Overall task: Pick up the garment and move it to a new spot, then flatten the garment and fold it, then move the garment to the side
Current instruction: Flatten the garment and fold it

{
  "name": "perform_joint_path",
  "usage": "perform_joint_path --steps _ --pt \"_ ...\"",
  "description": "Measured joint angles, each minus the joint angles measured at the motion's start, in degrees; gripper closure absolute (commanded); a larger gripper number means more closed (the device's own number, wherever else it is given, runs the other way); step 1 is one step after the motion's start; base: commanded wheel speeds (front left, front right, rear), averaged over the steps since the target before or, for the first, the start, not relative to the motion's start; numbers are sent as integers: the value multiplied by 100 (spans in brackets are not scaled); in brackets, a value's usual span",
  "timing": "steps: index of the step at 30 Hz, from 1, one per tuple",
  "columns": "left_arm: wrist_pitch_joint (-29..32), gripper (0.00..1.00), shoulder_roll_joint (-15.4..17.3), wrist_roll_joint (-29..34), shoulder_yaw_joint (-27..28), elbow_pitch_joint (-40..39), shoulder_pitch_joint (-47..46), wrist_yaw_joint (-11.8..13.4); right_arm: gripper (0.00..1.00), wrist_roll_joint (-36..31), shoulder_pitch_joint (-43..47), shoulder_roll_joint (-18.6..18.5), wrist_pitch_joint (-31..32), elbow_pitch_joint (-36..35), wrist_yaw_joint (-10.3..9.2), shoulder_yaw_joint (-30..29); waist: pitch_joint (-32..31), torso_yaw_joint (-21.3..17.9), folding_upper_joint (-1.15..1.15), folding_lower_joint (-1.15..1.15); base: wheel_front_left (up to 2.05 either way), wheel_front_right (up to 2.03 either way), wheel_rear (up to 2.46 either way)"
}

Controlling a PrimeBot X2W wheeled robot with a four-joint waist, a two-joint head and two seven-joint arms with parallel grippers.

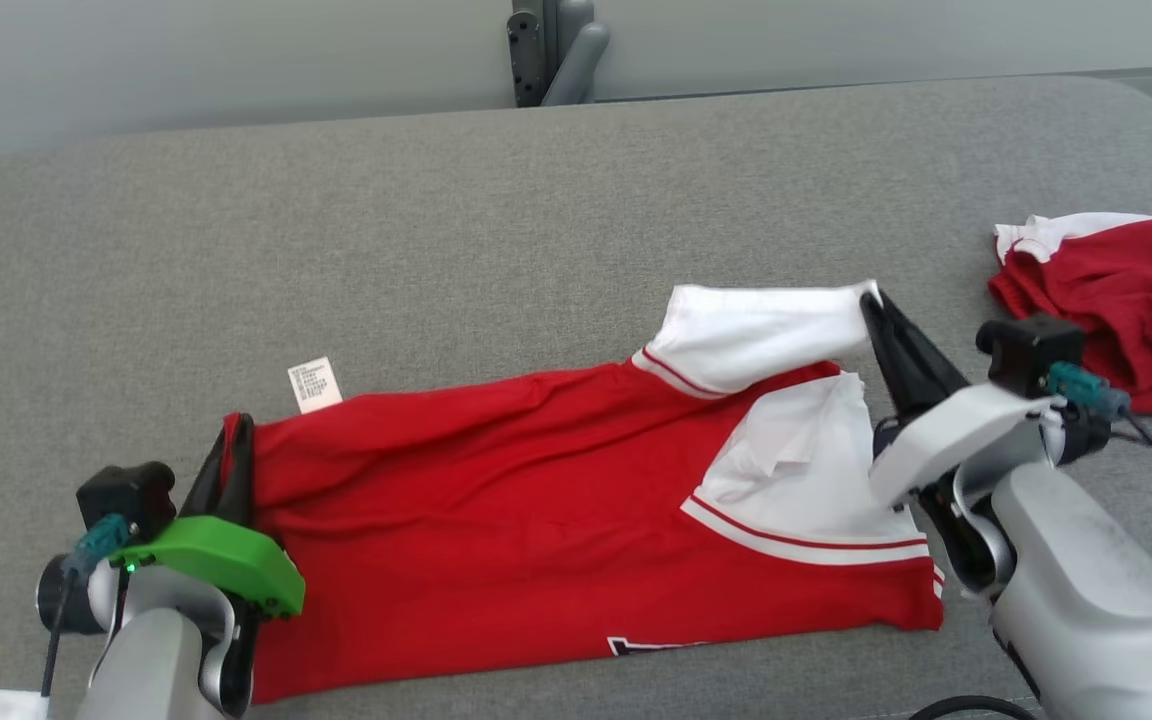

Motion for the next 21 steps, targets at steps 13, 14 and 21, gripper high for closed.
perform_joint_path --steps 13,14,21 --pt "0 100 19 -82 1 -328 828 0 100 231 1112 121 0 -169 0 34 -355 -298 0 0 0 0 0" --pt "0 100 18 -82 20 -356 864 0 100 230 1146 124 0 -170 0 20 -365 -300 0 0 0 0 0" --pt "0 100 4 -67 189 -535 1221 0 100 230 1464 211 0 -157 0 -56 -456 -301 0 0 0 0 0"
